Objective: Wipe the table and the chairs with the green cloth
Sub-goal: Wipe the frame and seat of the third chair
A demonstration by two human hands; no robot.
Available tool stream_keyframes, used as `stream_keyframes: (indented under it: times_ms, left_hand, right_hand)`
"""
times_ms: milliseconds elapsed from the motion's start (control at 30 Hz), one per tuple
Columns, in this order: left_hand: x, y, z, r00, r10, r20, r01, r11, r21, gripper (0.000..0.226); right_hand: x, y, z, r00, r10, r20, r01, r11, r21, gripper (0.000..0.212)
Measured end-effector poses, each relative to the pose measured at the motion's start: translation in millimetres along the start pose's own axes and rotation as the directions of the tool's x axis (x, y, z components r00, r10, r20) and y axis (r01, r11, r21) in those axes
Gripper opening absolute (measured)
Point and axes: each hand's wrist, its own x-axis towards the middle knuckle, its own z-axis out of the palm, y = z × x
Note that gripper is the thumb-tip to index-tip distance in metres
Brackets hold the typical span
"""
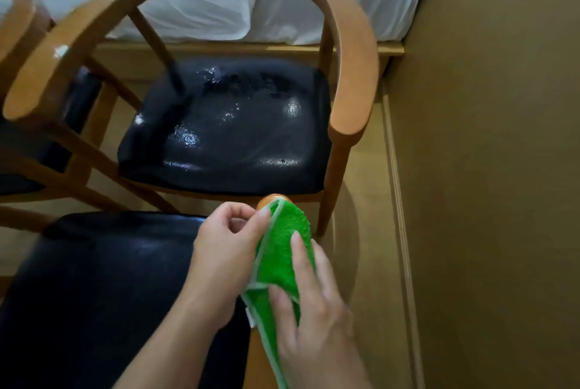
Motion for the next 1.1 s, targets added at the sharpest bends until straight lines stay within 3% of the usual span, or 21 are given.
stream_keyframes:
  times_ms: [67,167,267,333,400,500,567,800,1000,1100]
  left_hand:
    - [0.3,4.7,1.7,0.999,-0.042,-0.025,0.039,0.994,-0.098,0.012]
    - [7.2,12.2,6.6,0.982,0.076,-0.171,-0.061,0.994,0.093,0.009]
    - [16.8,23.8,25.2,0.982,0.143,-0.125,-0.095,0.938,0.333,0.017]
    - [18.7,24.0,45.9,0.986,0.152,-0.067,-0.089,0.828,0.554,0.022]
    - [17.4,19.8,61.4,0.964,0.253,-0.085,-0.120,0.696,0.708,0.024]
    - [14.4,15.8,68.3,0.936,0.310,-0.164,-0.108,0.699,0.706,0.021]
    - [13.8,16.7,68.0,0.934,0.306,-0.183,-0.089,0.697,0.712,0.020]
    - [18.0,25.3,69.3,0.961,0.192,-0.197,0.012,0.685,0.728,0.023]
    - [18.8,26.0,71.2,0.973,0.147,-0.180,0.044,0.643,0.765,0.023]
    - [19.0,29.7,71.7,0.976,0.109,-0.189,0.080,0.625,0.776,0.022]
  right_hand:
    - [12.7,4.0,-2.0,0.988,-0.014,-0.155,0.040,0.985,0.166,0.054]
    - [36.8,11.0,-24.5,0.958,-0.002,-0.286,0.095,0.945,0.313,0.043]
    - [73.6,10.6,-66.6,0.836,-0.099,-0.540,0.235,0.954,0.187,0.038]
    - [105.8,10.4,-93.5,0.758,-0.213,-0.616,0.299,0.954,0.038,0.039]
    - [142.3,11.1,-109.3,0.784,-0.282,-0.553,0.270,0.957,-0.104,0.041]
    - [190.0,24.3,-105.2,0.946,-0.204,-0.253,0.084,0.905,-0.418,0.047]
    - [215.5,33.6,-103.5,0.987,-0.103,-0.120,0.033,0.874,-0.484,0.052]
    - [305.9,31.7,-137.9,0.993,0.089,-0.081,-0.114,0.913,-0.391,0.063]
    - [253.9,34.6,-107.8,0.983,-0.007,-0.182,-0.067,0.915,-0.399,0.065]
    - [219.8,33.8,-92.5,0.991,-0.018,-0.134,-0.040,0.910,-0.413,0.067]
